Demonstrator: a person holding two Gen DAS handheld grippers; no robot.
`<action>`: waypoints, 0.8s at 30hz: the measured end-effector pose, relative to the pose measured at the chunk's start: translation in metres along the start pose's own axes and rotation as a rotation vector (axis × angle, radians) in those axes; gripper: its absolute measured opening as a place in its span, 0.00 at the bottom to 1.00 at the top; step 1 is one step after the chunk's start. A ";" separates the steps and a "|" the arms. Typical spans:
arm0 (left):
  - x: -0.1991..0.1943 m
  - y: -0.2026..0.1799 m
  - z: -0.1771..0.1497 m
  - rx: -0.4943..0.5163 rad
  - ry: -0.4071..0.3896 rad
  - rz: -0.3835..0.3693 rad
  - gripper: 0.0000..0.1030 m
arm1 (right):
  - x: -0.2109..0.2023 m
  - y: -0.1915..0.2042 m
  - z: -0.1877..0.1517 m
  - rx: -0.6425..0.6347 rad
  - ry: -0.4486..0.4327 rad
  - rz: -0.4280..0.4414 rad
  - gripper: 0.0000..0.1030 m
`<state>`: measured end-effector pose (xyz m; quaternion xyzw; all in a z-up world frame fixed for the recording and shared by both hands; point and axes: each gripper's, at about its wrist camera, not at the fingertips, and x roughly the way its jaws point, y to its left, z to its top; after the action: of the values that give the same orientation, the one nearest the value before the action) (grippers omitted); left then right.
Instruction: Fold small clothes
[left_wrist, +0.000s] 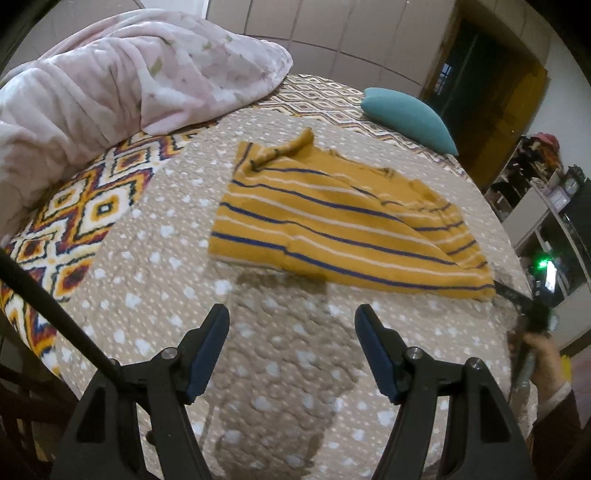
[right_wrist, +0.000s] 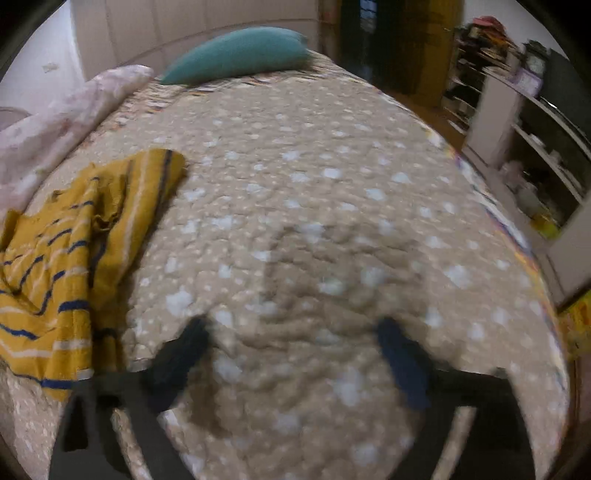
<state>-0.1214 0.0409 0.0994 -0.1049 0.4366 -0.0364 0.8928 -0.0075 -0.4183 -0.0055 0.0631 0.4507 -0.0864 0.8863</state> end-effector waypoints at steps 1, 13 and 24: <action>-0.001 -0.002 -0.001 0.004 -0.002 0.003 0.67 | -0.001 0.003 -0.003 -0.015 -0.024 -0.013 1.00; -0.023 -0.013 -0.007 0.070 -0.041 0.047 0.68 | -0.001 0.008 -0.004 -0.019 -0.029 -0.027 1.00; -0.042 -0.029 -0.001 0.088 -0.086 0.047 0.68 | -0.001 0.008 -0.004 -0.019 -0.030 -0.027 1.00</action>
<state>-0.1473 0.0193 0.1371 -0.0569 0.3983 -0.0302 0.9150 -0.0095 -0.4093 -0.0068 0.0472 0.4391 -0.0949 0.8921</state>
